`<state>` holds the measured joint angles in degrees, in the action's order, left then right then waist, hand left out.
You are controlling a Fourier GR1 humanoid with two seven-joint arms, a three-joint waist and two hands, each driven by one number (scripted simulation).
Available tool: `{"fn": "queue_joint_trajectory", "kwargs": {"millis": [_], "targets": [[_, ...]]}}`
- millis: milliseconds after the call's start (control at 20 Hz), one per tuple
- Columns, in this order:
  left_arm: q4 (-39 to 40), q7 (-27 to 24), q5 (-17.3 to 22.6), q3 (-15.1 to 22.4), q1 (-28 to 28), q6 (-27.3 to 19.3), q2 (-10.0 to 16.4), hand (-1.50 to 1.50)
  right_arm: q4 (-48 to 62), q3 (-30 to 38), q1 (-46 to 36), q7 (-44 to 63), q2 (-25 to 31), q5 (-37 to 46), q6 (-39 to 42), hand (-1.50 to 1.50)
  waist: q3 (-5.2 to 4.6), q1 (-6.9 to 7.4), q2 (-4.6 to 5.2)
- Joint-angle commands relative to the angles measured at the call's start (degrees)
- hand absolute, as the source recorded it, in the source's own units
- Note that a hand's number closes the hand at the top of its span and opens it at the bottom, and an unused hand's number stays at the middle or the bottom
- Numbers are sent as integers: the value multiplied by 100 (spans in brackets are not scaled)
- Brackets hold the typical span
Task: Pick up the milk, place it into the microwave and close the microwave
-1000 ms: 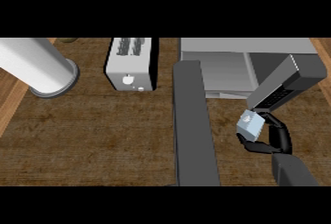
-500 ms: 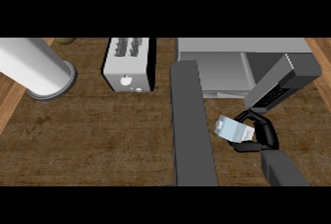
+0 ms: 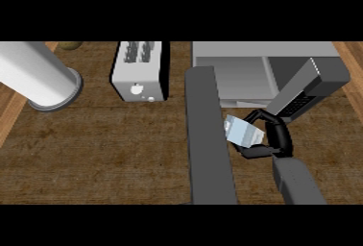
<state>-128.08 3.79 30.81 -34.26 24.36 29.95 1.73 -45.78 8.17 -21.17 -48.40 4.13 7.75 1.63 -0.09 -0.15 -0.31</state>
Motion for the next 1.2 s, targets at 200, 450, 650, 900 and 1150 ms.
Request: {"fn": "queue_joint_trajectory", "kwargs": {"millis": [200, 450, 650, 900, 1150], "targets": [[165, 116, 168, -260, -140, 115, 95, -150, -643, -270, -421, 948, -388, 202, -751, 150, 8, 58, 26], [-35, 377, 493, -270, -29, 109, 147, -150, -329, -301, -1211, 1626, -244, 719, -1442, 150, 9, 93, 28], [71, 303, 143, -169, -197, 93, 57, -150, 1024, -159, -2267, 1617, -98, 1121, -1920, 150, 12, 197, 77], [279, 171, -53, -48, -506, 164, 76, -150, 2280, 202, -2921, 1164, 19, 1211, -2484, 150, 19, 332, 151], [506, 81, -252, 15, -686, 236, 106, -150, 2882, 462, -3398, 1214, 489, 1202, -2568, 150, 23, 412, 210]]}}
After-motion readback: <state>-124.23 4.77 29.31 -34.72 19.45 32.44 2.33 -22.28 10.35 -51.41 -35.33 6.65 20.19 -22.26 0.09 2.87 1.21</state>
